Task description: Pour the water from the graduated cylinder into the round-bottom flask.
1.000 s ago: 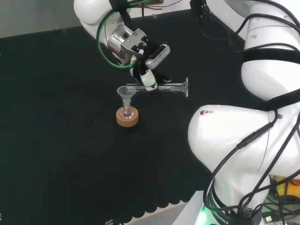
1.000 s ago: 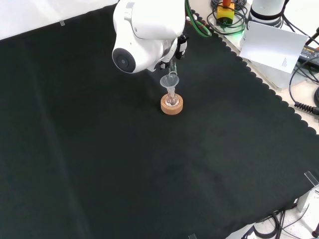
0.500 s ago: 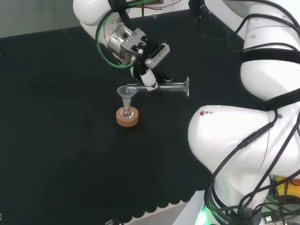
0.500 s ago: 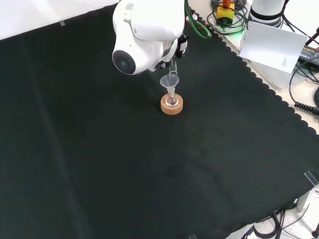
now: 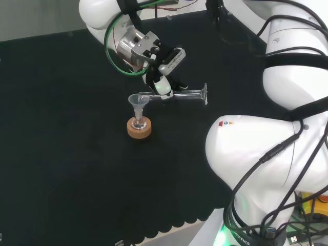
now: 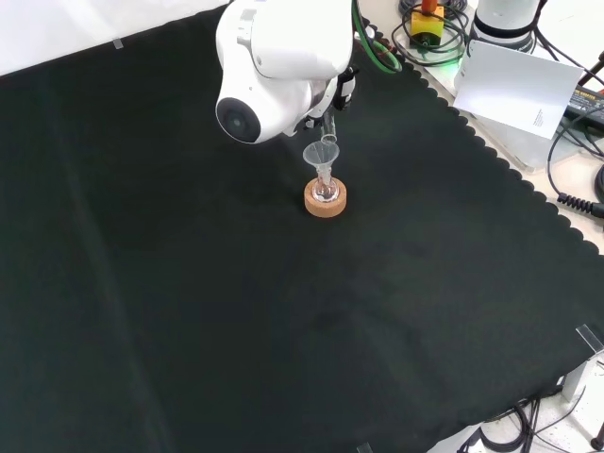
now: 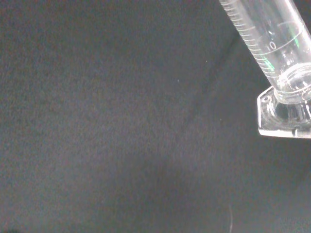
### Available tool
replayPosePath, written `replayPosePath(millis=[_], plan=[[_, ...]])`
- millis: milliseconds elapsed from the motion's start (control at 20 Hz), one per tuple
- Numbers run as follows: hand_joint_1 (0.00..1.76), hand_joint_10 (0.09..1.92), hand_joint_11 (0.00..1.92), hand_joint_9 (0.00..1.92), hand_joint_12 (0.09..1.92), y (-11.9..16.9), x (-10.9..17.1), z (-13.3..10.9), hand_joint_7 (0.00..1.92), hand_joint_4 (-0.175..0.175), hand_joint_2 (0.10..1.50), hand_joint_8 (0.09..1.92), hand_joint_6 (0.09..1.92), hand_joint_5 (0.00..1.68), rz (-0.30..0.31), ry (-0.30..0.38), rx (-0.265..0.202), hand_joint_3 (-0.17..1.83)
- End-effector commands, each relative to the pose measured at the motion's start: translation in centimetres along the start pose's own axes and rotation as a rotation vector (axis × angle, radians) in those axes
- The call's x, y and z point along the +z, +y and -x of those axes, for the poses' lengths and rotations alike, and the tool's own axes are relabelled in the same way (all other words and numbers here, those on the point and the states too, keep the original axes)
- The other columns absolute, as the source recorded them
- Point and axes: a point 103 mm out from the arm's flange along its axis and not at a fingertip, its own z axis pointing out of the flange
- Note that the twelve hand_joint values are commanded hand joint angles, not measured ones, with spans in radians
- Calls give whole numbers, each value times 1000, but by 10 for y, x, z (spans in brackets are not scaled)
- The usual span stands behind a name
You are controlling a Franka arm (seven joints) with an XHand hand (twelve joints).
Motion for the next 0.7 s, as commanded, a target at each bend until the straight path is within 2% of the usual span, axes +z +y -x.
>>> replayPosePath(millis=[50,700], plan=[[1140,94,1170,1366,820,-2,1,1,1208,-175,1159,368,1115,911,24,12,-4,-2],[1140,90,1171,1373,820,-2,7,8,1216,-175,1159,364,1116,910,168,44,-24,-1]])
